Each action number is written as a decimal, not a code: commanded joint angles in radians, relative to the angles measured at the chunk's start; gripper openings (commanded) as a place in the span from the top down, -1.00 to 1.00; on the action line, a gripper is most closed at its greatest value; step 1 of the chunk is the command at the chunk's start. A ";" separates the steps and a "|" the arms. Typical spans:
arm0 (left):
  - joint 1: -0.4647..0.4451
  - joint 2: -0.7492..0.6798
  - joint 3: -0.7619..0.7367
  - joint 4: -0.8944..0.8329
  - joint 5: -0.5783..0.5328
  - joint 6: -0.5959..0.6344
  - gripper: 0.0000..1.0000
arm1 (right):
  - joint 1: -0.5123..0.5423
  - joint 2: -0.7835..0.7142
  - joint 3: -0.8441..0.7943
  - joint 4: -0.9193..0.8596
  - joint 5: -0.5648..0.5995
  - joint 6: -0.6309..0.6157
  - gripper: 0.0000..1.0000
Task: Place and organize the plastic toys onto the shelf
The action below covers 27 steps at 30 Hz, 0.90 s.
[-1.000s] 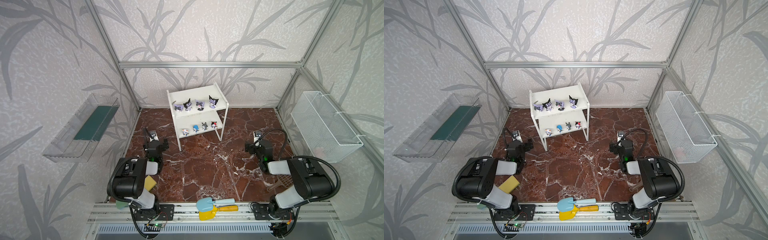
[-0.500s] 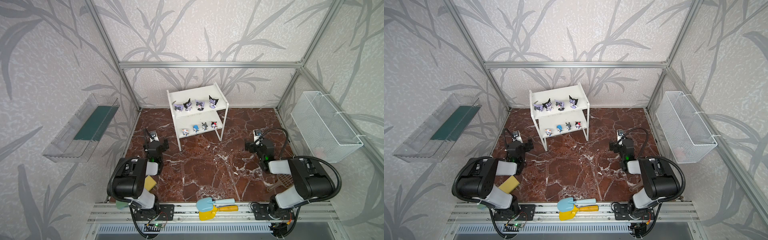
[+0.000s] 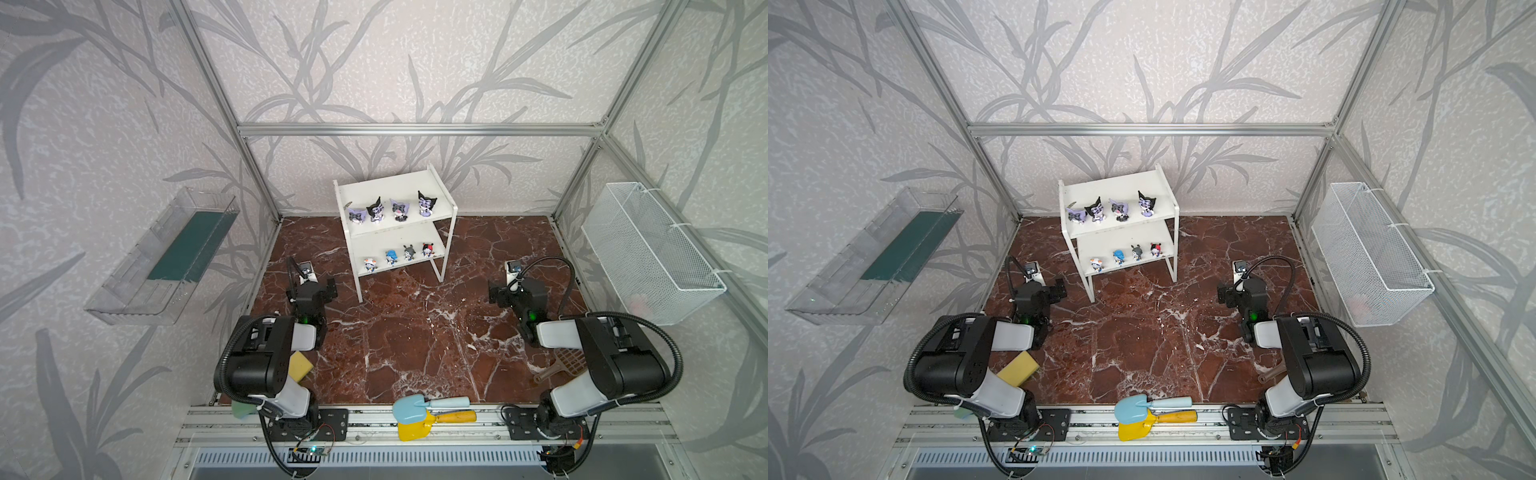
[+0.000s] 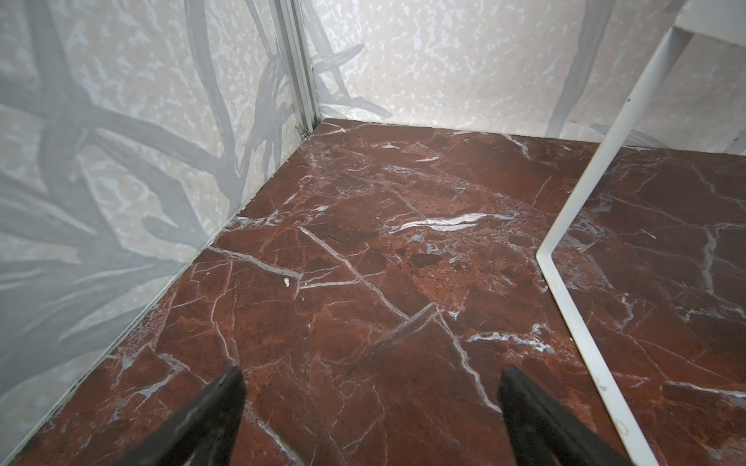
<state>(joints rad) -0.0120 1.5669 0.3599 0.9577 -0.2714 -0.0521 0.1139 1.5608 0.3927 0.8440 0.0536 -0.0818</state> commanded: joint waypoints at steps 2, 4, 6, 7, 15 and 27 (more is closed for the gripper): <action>-0.002 0.008 0.005 0.025 -0.014 0.012 -0.98 | -0.002 -0.015 0.013 0.007 0.017 0.008 -0.98; -0.001 0.008 0.005 0.025 -0.014 0.013 -0.98 | -0.002 -0.015 0.012 0.006 0.018 0.008 -0.98; -0.002 0.008 0.005 0.026 -0.014 0.012 -0.98 | -0.002 -0.015 0.012 0.007 0.018 0.008 -0.98; -0.001 0.009 0.005 0.026 -0.014 0.013 -0.98 | -0.002 -0.015 0.012 0.007 0.019 0.008 -0.98; -0.002 0.008 0.005 0.026 -0.014 0.012 -0.98 | 0.000 -0.041 -0.124 0.221 -0.252 -0.109 -0.98; -0.001 0.008 0.005 0.025 -0.014 0.013 -0.98 | -0.013 -0.017 0.013 0.003 -0.005 0.009 -0.98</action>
<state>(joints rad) -0.0120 1.5669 0.3595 0.9581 -0.2714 -0.0521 0.0982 1.5532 0.3920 0.8753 0.0437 -0.0757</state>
